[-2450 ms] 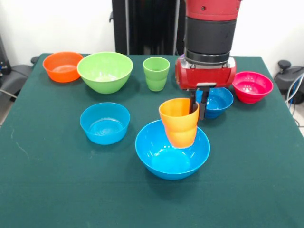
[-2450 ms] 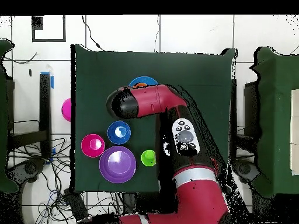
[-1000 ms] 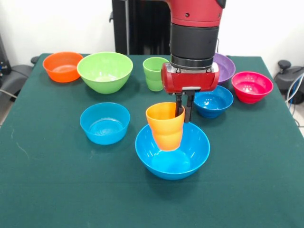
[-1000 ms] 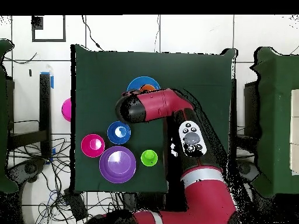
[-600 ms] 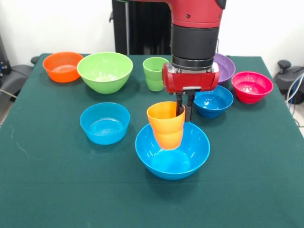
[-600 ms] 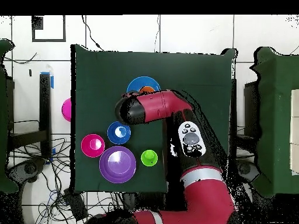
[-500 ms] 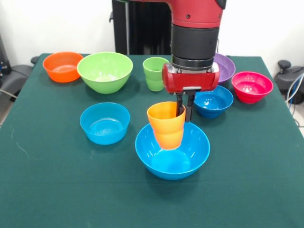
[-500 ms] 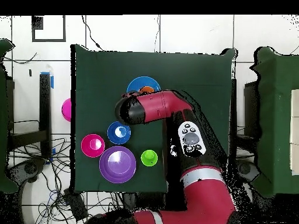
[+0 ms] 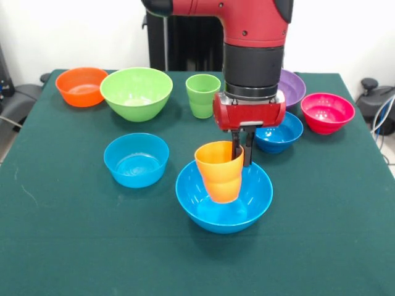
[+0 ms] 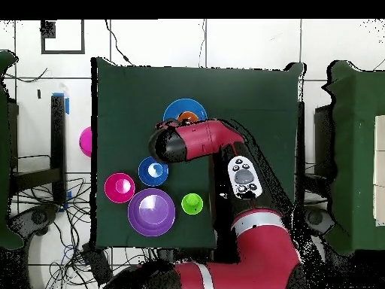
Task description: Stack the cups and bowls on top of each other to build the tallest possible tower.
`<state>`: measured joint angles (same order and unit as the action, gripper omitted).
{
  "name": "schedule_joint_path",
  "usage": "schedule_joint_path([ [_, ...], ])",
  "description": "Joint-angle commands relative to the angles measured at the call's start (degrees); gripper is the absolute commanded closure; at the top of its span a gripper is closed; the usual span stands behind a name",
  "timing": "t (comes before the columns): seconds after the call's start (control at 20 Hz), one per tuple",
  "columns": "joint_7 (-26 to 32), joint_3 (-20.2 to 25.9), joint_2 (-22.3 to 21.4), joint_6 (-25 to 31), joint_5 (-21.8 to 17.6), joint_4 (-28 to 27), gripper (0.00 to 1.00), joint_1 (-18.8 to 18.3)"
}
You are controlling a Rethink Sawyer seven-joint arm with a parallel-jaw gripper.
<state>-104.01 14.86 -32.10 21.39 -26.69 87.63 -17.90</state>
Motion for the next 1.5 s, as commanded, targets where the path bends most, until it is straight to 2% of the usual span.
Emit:
schedule_joint_path([
  [0.05,1.39,2.48,3.15,-3.83,-5.36,2.68,1.00,0.76],
  [0.2,1.68,2.40,3.50,-4.34,-5.45,2.66,1.00,0.65],
  [0.25,1.95,2.71,3.60,-4.31,-5.13,2.87,0.00,0.28],
  [0.4,0.28,0.92,3.14,-2.94,-4.41,2.60,0.00,1.60],
  [0.5,-2.15,-1.05,2.41,-5.53,-4.90,3.31,0.00,2.72],
  [0.7,-3.53,-2.13,1.24,-7.09,-4.49,4.84,0.00,3.21],
  [1.05,-2.36,-1.99,1.19,-6.67,-3.61,5.03,0.00,2.90],
  [1.15,-1.82,-1.76,0.58,-5.67,-3.23,5.33,0.00,2.81],
  [1.5,-0.08,-0.76,-5.79,0.05,-0.84,9.81,0.00,1.71],
])
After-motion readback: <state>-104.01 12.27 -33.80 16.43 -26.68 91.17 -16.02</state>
